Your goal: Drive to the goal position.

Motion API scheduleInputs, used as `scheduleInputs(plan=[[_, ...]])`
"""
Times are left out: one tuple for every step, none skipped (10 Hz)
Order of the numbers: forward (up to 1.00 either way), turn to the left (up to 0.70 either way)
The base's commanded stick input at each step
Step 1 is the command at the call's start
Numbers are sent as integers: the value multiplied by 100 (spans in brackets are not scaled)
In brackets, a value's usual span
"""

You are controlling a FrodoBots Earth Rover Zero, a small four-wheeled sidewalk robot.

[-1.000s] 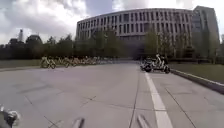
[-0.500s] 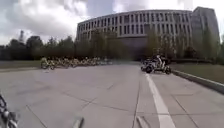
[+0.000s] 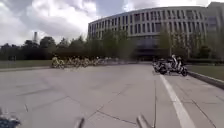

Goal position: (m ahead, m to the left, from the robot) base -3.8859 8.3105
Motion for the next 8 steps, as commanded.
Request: scheduleInputs(plan=[[70, 0], [70, 0], [70, 0], [70, 0], [70, 0], [70, 0], [70, -19], [70, -32]])
